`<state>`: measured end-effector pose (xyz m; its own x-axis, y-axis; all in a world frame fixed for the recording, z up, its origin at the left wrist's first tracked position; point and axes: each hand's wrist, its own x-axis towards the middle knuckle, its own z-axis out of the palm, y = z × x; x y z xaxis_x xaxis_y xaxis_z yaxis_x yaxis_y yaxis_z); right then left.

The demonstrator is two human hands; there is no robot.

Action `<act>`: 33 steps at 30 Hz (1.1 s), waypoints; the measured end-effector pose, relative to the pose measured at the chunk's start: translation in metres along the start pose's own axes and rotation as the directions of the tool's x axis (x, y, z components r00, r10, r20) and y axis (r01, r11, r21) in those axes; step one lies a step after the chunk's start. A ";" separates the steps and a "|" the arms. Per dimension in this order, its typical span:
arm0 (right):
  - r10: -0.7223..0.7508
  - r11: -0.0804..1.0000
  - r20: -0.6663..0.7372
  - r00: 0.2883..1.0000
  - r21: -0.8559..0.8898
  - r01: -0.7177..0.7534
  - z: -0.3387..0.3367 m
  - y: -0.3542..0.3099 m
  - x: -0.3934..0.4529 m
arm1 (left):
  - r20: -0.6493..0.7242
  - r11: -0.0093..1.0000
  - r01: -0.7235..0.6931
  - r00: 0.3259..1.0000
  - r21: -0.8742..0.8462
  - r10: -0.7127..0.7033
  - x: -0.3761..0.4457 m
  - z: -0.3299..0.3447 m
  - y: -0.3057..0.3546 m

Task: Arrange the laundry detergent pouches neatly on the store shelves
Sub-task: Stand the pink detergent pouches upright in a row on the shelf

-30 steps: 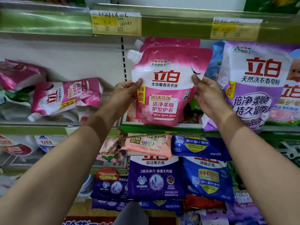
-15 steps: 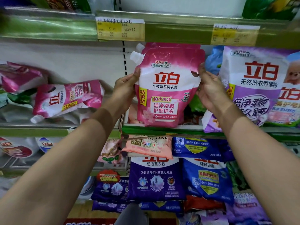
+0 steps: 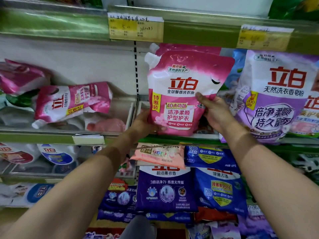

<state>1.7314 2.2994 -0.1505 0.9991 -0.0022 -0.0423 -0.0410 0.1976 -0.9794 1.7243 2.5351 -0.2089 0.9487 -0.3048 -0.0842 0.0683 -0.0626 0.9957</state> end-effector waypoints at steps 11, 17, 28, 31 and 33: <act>0.050 0.998 -0.137 0.989 0.037 -0.045 0.013 0.010 -0.039 | -0.204 0.993 0.056 0.978 0.108 -0.033 -0.049 -0.014 0.016; 0.162 0.984 -0.489 0.857 0.141 -0.105 0.053 0.027 -0.094 | -0.493 0.991 0.136 0.861 -0.017 -0.127 -0.123 -0.059 0.032; 0.255 0.967 -0.203 0.946 0.057 -0.248 0.215 0.043 -0.111 | -0.704 0.979 0.089 0.683 -0.185 -0.195 -0.204 -0.173 0.022; 0.266 0.964 -0.199 0.943 0.055 -0.260 0.269 0.049 -0.083 | -0.708 0.976 0.084 0.676 -0.201 -0.204 -0.199 -0.217 0.019; 0.245 0.969 -0.208 0.947 0.044 -0.241 0.300 0.054 -0.062 | -0.701 0.977 0.083 0.685 -0.195 -0.198 -0.189 -0.247 0.018</act>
<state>1.6704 2.6048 -0.1417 0.9338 -0.1576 -0.3212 -0.2805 0.2348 -0.9307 1.6226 2.8265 -0.1653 0.8529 0.4695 -0.2283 0.2061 0.0990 0.9735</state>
